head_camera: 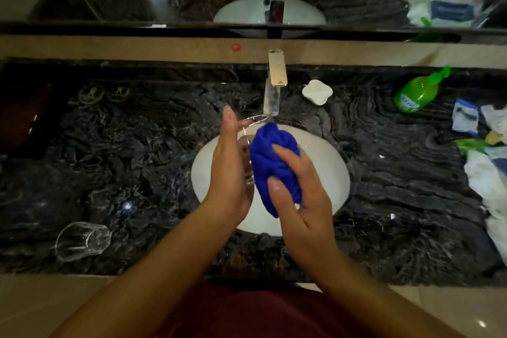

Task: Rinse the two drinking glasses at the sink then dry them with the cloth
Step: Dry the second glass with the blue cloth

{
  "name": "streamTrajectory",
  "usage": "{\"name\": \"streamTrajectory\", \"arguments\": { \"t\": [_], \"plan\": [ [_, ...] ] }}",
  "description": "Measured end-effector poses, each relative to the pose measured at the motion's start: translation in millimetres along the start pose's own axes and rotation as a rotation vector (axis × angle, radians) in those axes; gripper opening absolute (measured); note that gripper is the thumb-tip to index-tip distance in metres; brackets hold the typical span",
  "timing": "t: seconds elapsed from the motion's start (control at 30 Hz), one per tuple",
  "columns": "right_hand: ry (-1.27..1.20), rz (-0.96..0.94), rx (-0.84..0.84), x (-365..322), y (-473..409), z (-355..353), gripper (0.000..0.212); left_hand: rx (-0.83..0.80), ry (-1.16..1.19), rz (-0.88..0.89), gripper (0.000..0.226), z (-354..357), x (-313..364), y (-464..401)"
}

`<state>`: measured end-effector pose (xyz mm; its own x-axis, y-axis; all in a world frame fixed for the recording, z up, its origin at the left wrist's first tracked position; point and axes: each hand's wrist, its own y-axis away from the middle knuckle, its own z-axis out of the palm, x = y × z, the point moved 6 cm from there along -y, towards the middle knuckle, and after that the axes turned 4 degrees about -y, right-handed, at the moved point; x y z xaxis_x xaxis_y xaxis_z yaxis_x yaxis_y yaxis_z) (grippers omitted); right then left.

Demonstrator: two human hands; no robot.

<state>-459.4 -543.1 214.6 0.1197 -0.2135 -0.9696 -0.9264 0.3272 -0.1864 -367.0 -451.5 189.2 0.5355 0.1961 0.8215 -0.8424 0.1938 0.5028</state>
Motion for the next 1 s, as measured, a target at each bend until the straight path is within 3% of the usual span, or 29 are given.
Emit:
{"name": "streamTrajectory", "arguments": {
  "t": [0.17,0.3,0.37,0.57,0.7,0.83,1.0],
  "plan": [
    [-0.132,0.228,0.129,14.6,-37.4,0.1,0.030,-0.027,-0.020,0.020,0.058,9.8,-5.0,-12.9],
    [-0.355,0.365,0.189,29.4,-63.5,-2.9,0.025,-0.055,-0.007,0.036,0.072,16.5,1.4,-21.5],
    [-0.506,0.436,0.190,37.6,-63.7,4.7,0.031,-0.031,-0.047,0.101,0.065,12.5,4.4,-27.6],
    [-0.443,0.397,0.160,39.1,-47.1,20.1,0.059,-0.011,-0.068,0.522,0.040,-4.5,26.9,-31.3],
    [-0.433,0.425,0.181,45.5,-33.8,18.3,0.062,-0.040,-0.366,0.834,0.017,-6.0,39.4,-27.8],
    [-0.548,0.561,0.086,60.8,-38.1,6.4,0.050,-0.089,-0.749,0.704,0.018,0.7,34.5,-26.7],
    [-0.588,0.813,-0.045,70.7,-38.9,-13.7,0.037,-0.640,-0.954,0.188,0.034,10.7,40.8,-34.5]
  ]
}}
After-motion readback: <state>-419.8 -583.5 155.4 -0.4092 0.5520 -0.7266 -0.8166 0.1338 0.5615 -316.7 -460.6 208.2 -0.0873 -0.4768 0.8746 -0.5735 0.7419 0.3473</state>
